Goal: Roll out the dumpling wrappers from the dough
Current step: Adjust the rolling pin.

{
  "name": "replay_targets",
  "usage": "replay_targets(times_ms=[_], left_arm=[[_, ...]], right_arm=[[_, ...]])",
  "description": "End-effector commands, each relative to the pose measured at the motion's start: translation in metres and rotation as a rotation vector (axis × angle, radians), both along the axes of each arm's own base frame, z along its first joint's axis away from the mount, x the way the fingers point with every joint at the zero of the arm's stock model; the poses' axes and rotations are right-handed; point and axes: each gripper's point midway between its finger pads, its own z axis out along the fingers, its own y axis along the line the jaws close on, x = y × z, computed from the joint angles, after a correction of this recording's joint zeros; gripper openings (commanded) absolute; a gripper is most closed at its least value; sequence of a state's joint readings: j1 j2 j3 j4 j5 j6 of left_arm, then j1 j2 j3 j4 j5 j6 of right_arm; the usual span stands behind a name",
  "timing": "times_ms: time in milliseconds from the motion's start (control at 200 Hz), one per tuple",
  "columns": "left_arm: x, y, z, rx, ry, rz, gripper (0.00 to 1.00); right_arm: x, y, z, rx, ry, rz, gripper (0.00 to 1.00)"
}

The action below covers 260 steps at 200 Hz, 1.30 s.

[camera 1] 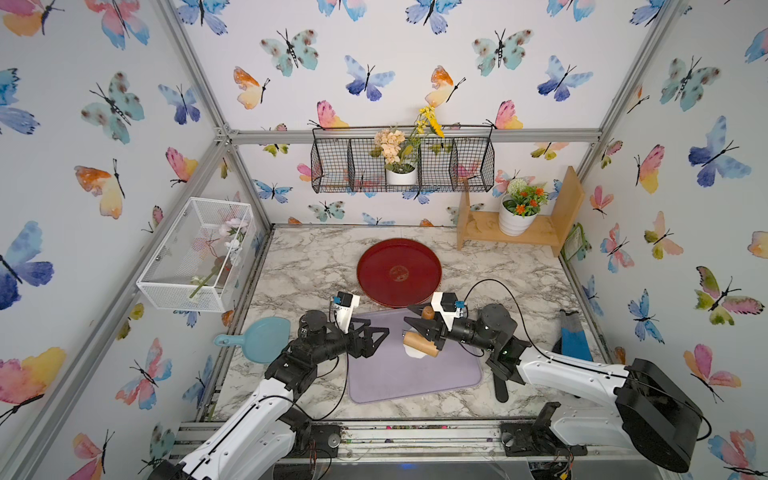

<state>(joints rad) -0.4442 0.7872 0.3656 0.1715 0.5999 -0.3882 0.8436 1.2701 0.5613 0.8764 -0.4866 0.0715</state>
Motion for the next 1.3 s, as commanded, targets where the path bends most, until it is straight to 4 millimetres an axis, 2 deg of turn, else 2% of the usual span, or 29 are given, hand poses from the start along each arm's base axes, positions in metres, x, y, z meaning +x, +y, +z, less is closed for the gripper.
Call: replay_targets(times_ms=[0,245,496,761,946,1296], left_arm=[[-0.027,-0.018,0.030,-0.101,-0.130,-0.199,0.89],[-0.045,-0.039,0.044,-0.103,-0.201,-0.319,0.85],[-0.045,-0.065,0.047,-0.030,-0.240,-0.369,0.80],[-0.044,-0.075,0.055,-0.050,-0.270,-0.366,0.61],[-0.044,-0.078,0.058,-0.068,-0.277,-0.361,0.58],[-0.045,-0.084,0.064,-0.093,-0.290,-0.362,0.45]], right_arm=[[-0.013,0.004,0.030,0.050,0.019,0.101,0.02],[-0.015,0.017,0.036,0.041,0.062,0.176,0.02],[-0.017,0.024,0.034,0.030,0.111,0.229,0.02],[-0.018,0.021,0.038,0.060,0.138,0.221,0.02],[-0.022,0.019,0.041,0.091,0.165,0.243,0.02],[-0.023,0.019,0.041,0.106,0.205,0.254,0.02]])
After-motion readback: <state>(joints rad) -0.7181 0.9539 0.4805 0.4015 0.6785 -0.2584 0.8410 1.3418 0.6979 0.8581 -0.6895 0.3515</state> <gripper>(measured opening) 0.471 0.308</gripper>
